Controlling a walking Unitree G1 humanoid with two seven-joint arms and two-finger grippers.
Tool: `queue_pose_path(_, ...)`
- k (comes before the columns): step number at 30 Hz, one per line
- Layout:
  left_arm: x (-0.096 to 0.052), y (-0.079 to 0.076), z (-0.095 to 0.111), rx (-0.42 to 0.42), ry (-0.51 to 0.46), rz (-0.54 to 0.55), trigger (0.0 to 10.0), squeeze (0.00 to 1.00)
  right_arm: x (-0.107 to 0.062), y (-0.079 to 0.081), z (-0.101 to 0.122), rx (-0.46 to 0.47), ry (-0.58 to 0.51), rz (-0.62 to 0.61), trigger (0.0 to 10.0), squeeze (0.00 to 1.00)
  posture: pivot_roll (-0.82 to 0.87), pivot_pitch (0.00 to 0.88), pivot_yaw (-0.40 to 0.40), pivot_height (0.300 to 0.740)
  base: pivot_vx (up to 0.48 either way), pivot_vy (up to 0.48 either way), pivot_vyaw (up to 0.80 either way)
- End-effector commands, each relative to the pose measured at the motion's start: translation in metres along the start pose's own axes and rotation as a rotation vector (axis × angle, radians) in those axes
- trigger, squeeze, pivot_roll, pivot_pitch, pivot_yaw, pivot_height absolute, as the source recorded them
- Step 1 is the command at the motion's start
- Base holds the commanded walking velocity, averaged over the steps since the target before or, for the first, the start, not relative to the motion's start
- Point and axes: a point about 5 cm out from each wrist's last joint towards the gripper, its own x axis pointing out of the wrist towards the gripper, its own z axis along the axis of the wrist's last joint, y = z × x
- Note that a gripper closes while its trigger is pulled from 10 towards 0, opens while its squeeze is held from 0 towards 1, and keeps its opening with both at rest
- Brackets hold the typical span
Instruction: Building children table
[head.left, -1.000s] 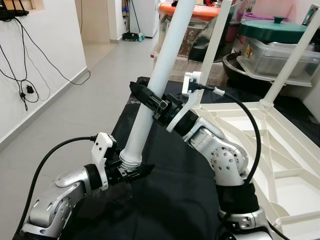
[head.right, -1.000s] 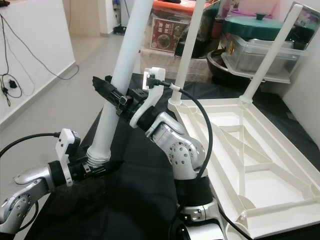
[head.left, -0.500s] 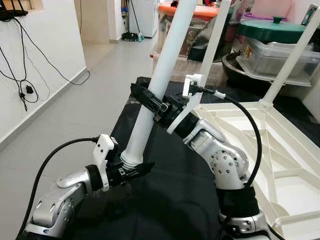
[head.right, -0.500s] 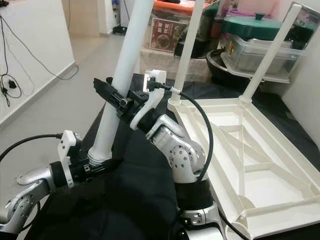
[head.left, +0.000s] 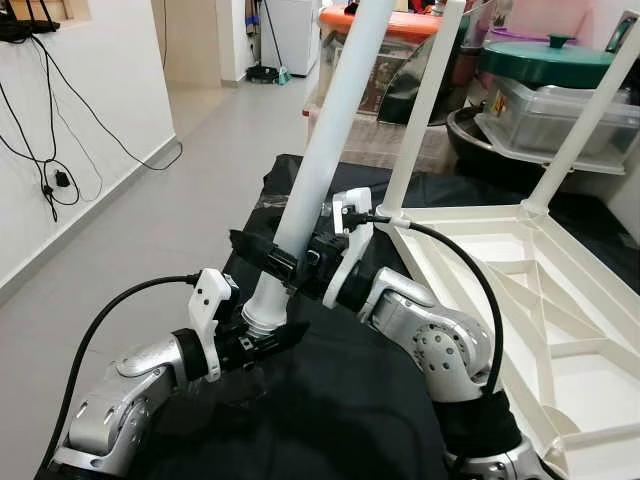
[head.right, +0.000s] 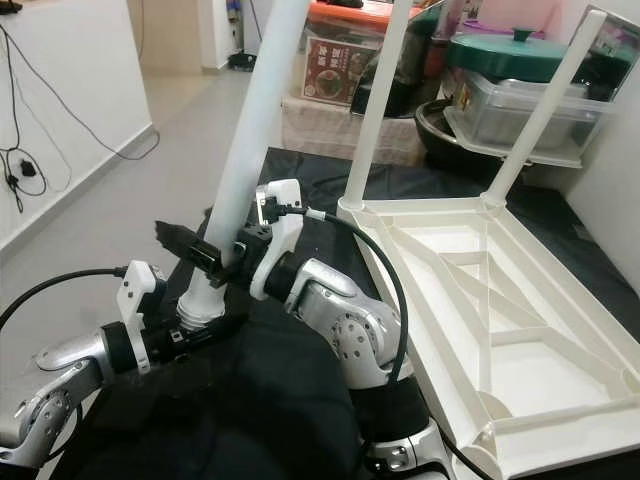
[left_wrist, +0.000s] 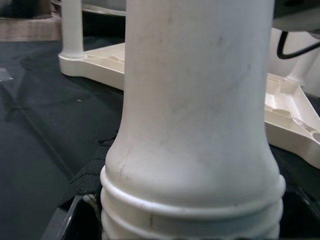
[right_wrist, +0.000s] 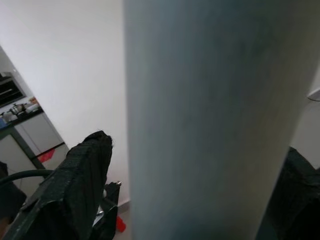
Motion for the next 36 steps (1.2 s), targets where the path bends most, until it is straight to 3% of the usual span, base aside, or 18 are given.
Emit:
queue_pose_path(1, 0.0, -0.004, -0.001, 0.019, 0.02, -0.029, 10.0, 0.0, 0.001, -0.002, -0.003, 0.013, -0.004, -0.024, 10.0, 0.0, 0.08, 0.0, -0.079, 0.74, 0.0, 0.0, 0.0)
queue_pose_path(11, 0.0, -0.007, -0.008, 0.018, 0.049, -0.047, 10.0, 0.0, 0.011, -0.008, 0.014, 0.065, -0.107, -0.065, 10.0, 0.0, 0.09, 0.0, -0.076, 0.74, 0.0, 0.0, 0.0)
queue_pose_path(12, 0.0, -0.007, -0.008, 0.019, 0.052, -0.047, 10.0, 0.0, 0.011, -0.007, 0.014, 0.069, -0.109, -0.056, 9.3, 0.0, 0.09, 0.0, -0.076, 0.74, 0.0, 0.0, 0.0)
queue_pose_path(13, 0.0, -0.006, -0.009, 0.02, 0.054, -0.047, 10.0, 0.0, 0.011, -0.006, 0.014, 0.07, -0.108, -0.047, 4.7, 0.0, 0.09, 0.0, -0.076, 0.74, 0.0, 0.0, 0.0)
queue_pose_path(14, 0.0, -0.006, -0.009, 0.02, 0.054, -0.047, 10.0, 0.0, 0.011, -0.006, 0.014, 0.07, -0.108, -0.047, 4.7, 0.0, 0.09, 0.0, -0.076, 0.74, 0.0, 0.0, 0.0)
queue_pose_path(15, -0.001, -0.006, -0.009, 0.022, 0.057, -0.047, 10.0, 0.0, 0.011, -0.004, 0.012, 0.068, -0.103, -0.042, 3.8, 0.0, 0.09, 0.0, -0.075, 0.74, 0.0, 0.0, 0.0)
queue_pose_path(16, -0.001, -0.006, -0.01, 0.026, 0.062, -0.046, 10.0, 0.0, 0.01, -0.003, 0.009, 0.064, -0.093, -0.037, 0.0, 0.0, 0.09, 0.0, -0.075, 0.74, 0.0, 0.0, 0.0)
queue_pose_path(31, -0.006, -0.001, -0.01, 0.048, 0.076, -0.024, 10.0, 0.0, 0.002, -0.004, -0.004, 0.06, -0.031, -0.022, 0.0, 0.0, 0.09, 0.0, -0.075, 0.74, 0.0, 0.0, 0.0)
queue_pose_path(32, -0.007, 0.003, -0.008, 0.051, 0.06, 0.002, 10.0, 1.0, 0.001, -0.005, -0.005, 0.059, -0.028, -0.024, 0.0, 0.0, 0.09, 0.0, -0.075, 0.74, 0.0, 0.0, 0.0)
queue_pose_path(36, -0.007, 0.011, -0.003, 0.05, 0.018, 0.061, 10.0, 1.0, 0.0, -0.006, -0.005, 0.054, -0.03, -0.035, 0.0, 0.0, 0.09, 0.0, -0.075, 0.74, 0.0, 0.0, 0.0)
